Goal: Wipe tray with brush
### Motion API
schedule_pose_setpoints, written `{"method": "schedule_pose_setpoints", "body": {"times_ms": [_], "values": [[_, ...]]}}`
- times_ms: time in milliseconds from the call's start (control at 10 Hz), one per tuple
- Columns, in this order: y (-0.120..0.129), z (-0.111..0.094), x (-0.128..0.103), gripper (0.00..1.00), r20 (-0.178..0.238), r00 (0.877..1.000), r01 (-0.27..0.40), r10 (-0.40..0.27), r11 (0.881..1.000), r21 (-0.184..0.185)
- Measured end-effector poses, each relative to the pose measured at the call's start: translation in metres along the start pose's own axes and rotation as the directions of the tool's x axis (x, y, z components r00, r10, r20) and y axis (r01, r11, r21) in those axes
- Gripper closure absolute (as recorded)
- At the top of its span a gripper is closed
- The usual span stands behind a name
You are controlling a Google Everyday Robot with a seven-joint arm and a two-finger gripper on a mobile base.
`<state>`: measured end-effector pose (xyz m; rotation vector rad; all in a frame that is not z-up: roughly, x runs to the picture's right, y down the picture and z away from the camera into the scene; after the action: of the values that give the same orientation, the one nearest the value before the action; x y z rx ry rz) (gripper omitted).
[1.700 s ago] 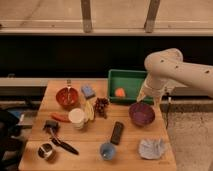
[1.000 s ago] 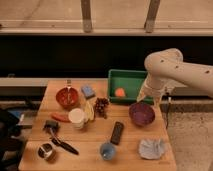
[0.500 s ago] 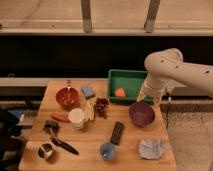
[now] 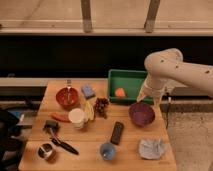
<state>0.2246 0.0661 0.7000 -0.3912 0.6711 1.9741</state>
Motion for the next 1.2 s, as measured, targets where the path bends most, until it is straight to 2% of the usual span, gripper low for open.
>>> {"method": "schedule_pose_setpoints", "body": {"times_ms": [300,500,600,800,900,1000,1200], "values": [[0.000,0.000,0.001,0.37,0.003,1.000,0.005,-0.005,1.000,0.001],[0.011,-0.006,0.002,0.37,0.027,0.997,0.072,-0.072,0.997,-0.010],[0.030,-0.011,0.007,0.37,0.036,0.991,0.128,-0.127,0.992,-0.021],[0.073,-0.020,0.020,0.37,0.061,0.968,0.244,-0.242,0.969,-0.033],[0.105,-0.028,0.034,0.37,0.080,0.942,0.330,-0.326,0.943,-0.040],[0.125,-0.033,0.045,0.37,0.093,0.919,0.388,-0.383,0.921,-0.043],[0.172,-0.047,0.079,0.37,0.123,0.849,0.523,-0.514,0.851,-0.054]]}}
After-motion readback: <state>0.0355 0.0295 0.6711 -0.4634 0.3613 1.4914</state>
